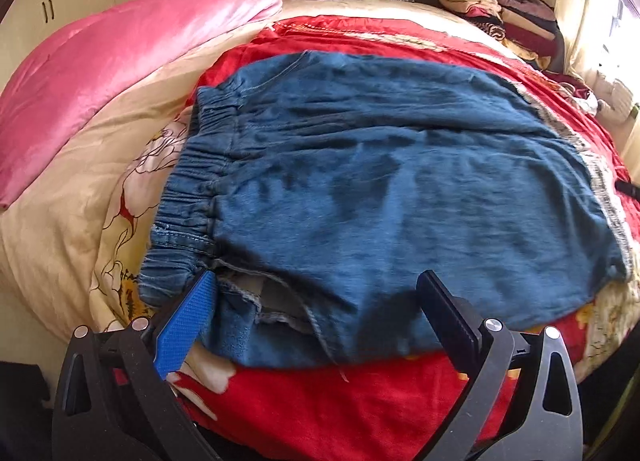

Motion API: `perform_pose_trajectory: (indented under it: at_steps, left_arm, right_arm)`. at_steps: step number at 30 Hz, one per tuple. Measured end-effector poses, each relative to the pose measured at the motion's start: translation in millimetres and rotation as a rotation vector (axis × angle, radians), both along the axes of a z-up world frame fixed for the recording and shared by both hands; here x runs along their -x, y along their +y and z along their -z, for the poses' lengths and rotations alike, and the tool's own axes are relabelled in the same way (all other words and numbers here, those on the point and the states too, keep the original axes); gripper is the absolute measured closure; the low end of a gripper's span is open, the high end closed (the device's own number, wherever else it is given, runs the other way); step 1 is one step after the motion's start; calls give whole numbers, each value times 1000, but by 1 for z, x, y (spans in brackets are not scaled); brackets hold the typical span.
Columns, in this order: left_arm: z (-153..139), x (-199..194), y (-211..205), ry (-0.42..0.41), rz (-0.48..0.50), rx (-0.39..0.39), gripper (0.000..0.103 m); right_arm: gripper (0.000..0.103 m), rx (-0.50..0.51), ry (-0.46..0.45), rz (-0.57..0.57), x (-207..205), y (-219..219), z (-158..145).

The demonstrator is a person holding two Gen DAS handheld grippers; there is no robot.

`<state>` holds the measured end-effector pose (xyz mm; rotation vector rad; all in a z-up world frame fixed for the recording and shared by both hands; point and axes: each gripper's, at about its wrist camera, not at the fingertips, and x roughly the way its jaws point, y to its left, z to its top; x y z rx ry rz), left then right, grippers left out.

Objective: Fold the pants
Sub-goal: 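Grasp the white lace hem of the denim pants with the right gripper, then lift the lace hem with the right gripper and carry it toward the waistband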

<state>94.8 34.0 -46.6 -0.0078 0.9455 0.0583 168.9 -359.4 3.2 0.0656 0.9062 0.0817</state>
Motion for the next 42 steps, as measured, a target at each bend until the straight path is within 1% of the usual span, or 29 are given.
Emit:
perform_pose_trajectory:
  at_steps: [2, 4, 5, 6, 8, 9, 10, 11, 13, 15, 17, 18, 19, 21, 22, 23, 24, 25, 27, 29, 33, 34, 35, 36, 37, 40, 42]
  left_arm:
    - [3, -2, 1, 5, 2, -4, 4]
    - [6, -3, 2, 5, 5, -9, 4]
    - [6, -3, 2, 6, 4, -11, 4]
    - [7, -3, 2, 7, 3, -11, 4]
    - [7, -3, 3, 7, 2, -10, 4]
    - [8, -4, 3, 7, 2, -7, 4]
    - [8, -4, 4, 6, 2, -4, 4]
    - [8, -3, 3, 6, 2, -3, 4]
    - [8, -2, 4, 3, 3, -2, 4]
    - [8, -1, 3, 3, 3, -2, 4]
    - [8, -1, 3, 2, 2, -2, 4]
    - [9, -1, 4, 1, 2, -2, 4]
    - [9, -1, 4, 1, 1, -2, 4]
    - [9, 0, 5, 0, 1, 1, 4]
    - [9, 0, 5, 0, 2, 1, 4]
    - [9, 0, 5, 1, 2, 0, 4]
    - [9, 0, 5, 1, 2, 2, 4]
    - [8, 1, 5, -1, 3, 2, 4]
    - [9, 1, 5, -4, 3, 2, 4]
    - [9, 1, 5, -7, 2, 4, 4]
    - [10, 1, 5, -12, -1, 11, 4]
    - [10, 1, 5, -12, -1, 11, 4]
    - [10, 1, 5, -11, -1, 10, 4]
    - [10, 1, 5, -11, -1, 10, 4]
    - [10, 1, 6, -12, 0, 12, 4]
    - [10, 1, 6, -13, 3, 10, 4]
    - [11, 0, 6, -14, 4, 9, 4]
  right_arm:
    - [12, -11, 15, 1, -14, -5, 4]
    - [33, -70, 52, -20, -29, -11, 12]
    - [37, -95, 78, -32, -35, -12, 16]
    - [45, -108, 90, -42, -36, -11, 19]
    - [65, -131, 92, -75, -37, -10, 21]
    - [86, -158, 91, -107, -36, -9, 21]
    - [95, -185, 89, -128, -35, -9, 20]
    - [96, -194, 84, -135, -33, -10, 18]
    - [98, -180, 68, -148, -31, -9, 14]
    - [98, -132, 48, -156, -32, -8, 9]
    - [98, -109, 47, -140, -35, -10, 11]
    - [98, -84, 56, -136, -37, -9, 15]
    - [96, -35, 68, -139, -40, -5, 22]
    - [96, 14, 56, -144, -37, 1, 25]
    - [88, 16, 45, -147, -34, 1, 22]
    - [80, 9, 33, -125, -29, -3, 17]
    - [61, -4, 26, -105, -25, -7, 12]
    - [50, -42, 7, -87, -14, -15, 4]
    - [49, -108, -11, -88, 8, -24, -7]
    - [49, -148, 18, -105, 30, -26, -8]
    - [49, -237, 107, -167, 67, -20, 9]
    - [52, -239, 129, -176, 73, -16, 15]
    - [61, -223, 142, -182, 77, -13, 20]
    - [89, -179, 151, -195, 81, -7, 25]
    - [97, -169, 155, -212, 81, -4, 27]
    - [98, -94, 116, -196, 88, -1, 20]
    - [97, -86, 110, -192, 91, -3, 17]
